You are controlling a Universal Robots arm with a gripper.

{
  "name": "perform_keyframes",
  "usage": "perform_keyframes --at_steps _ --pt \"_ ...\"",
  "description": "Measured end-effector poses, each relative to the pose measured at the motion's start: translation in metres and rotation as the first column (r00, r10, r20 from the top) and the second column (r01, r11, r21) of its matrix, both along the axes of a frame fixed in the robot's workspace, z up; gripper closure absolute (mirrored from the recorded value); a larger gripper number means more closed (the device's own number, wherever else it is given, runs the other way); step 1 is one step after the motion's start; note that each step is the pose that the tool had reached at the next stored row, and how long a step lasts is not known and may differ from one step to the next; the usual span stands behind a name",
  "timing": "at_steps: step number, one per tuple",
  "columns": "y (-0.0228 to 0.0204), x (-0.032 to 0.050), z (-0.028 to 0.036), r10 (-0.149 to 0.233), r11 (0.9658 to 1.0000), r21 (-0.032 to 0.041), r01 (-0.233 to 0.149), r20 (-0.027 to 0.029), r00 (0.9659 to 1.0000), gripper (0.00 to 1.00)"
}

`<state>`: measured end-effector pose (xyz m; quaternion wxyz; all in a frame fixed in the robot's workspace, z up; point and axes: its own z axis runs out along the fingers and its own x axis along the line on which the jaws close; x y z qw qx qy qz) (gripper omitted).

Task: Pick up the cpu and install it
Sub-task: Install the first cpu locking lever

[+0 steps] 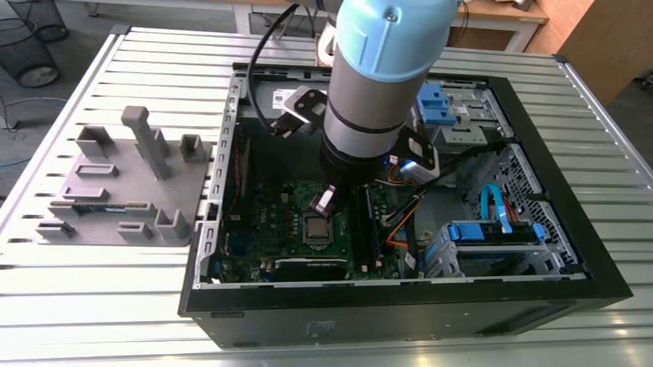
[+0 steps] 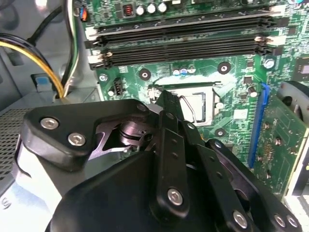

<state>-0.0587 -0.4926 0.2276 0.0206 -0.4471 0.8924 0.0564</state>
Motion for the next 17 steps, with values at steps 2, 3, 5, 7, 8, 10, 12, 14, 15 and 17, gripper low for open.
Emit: perform_keyframes --at_steps 2,3,5,7,8,10,12,14,15,17 --pt "-0.0007 -0.0002 -0.0011 0.000 1.0000 -0.0098 0.000 -0.0001 1.0000 0.89" --pt "-0.0010 -0.0003 -0.0017 0.000 0.9999 -0.0147 0.000 -0.0001 1.0000 0.89" --pt "-0.0017 -0.0006 -0.0028 0.000 0.9997 -0.0243 0.000 -0.0001 1.0000 0.89" --pt "-0.0022 -0.0009 -0.0039 0.000 0.9994 -0.0345 0.000 -0.0001 1.0000 0.89" --pt "-0.0024 -0.0010 -0.0045 0.000 0.9992 -0.0403 0.000 -0.0001 1.0000 0.89" --pt "-0.0028 -0.0012 -0.0055 0.000 0.9987 -0.0511 0.000 -0.0001 1.0000 0.89" --pt "-0.0031 -0.0013 -0.0065 0.000 0.9981 -0.0618 0.000 -0.0001 1.0000 0.89" --pt "-0.0033 -0.0013 -0.0073 0.000 0.9975 -0.0700 0.000 0.0000 1.0000 0.89" --pt "-0.0033 -0.0013 -0.0075 0.000 0.9973 -0.0733 0.000 -0.0001 1.0000 0.89" --pt "-0.0033 -0.0013 -0.0085 0.000 0.9969 -0.0783 0.000 0.0000 1.0000 0.89"
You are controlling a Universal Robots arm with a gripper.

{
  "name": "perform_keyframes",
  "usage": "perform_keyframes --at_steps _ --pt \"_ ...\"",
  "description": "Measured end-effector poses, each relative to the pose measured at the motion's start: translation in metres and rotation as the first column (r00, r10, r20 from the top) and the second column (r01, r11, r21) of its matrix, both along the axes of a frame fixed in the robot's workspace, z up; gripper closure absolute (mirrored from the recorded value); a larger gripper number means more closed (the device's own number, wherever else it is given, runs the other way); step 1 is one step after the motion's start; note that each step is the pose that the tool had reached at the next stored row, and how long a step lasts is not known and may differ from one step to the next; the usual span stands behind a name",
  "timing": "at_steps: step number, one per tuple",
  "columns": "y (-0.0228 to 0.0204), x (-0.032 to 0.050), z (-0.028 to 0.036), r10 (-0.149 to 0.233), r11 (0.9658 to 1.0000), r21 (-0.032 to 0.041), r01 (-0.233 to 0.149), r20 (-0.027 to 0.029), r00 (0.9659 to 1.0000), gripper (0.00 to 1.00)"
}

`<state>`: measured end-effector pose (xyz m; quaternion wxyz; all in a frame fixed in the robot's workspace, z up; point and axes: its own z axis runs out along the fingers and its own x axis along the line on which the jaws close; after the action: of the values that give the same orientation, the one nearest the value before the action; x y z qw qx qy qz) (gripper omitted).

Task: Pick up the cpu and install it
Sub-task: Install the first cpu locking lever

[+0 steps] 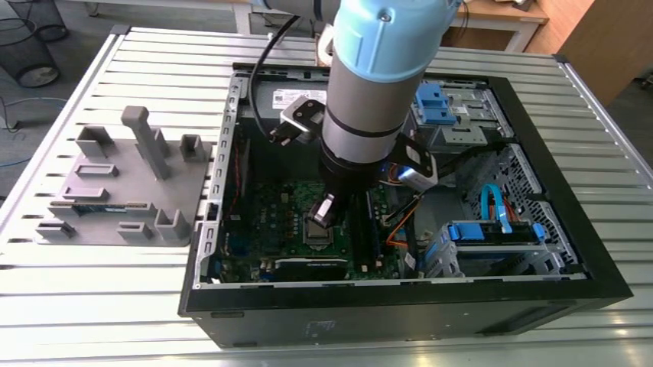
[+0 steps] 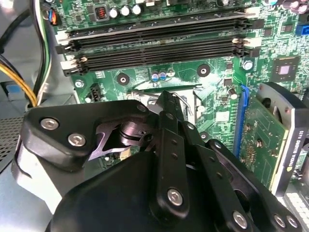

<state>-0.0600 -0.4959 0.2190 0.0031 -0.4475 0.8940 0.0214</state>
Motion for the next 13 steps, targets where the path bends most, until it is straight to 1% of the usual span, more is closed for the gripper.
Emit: perform_keyframes --at_steps 3,9,11,13 --pt "0.0000 0.0000 -0.0027 0.000 1.0000 -0.0059 0.000 -0.0001 1.0000 0.89" --pt "0.0000 -0.0002 -0.0085 -0.001 0.9999 -0.0138 0.001 0.0000 1.0000 0.89" --pt "0.0000 -0.0003 -0.0097 -0.001 0.9999 -0.0167 0.001 0.0000 1.0000 0.89" --pt "0.0000 -0.0003 -0.0098 -0.001 0.9998 -0.0176 0.001 -0.0001 1.0000 0.89"
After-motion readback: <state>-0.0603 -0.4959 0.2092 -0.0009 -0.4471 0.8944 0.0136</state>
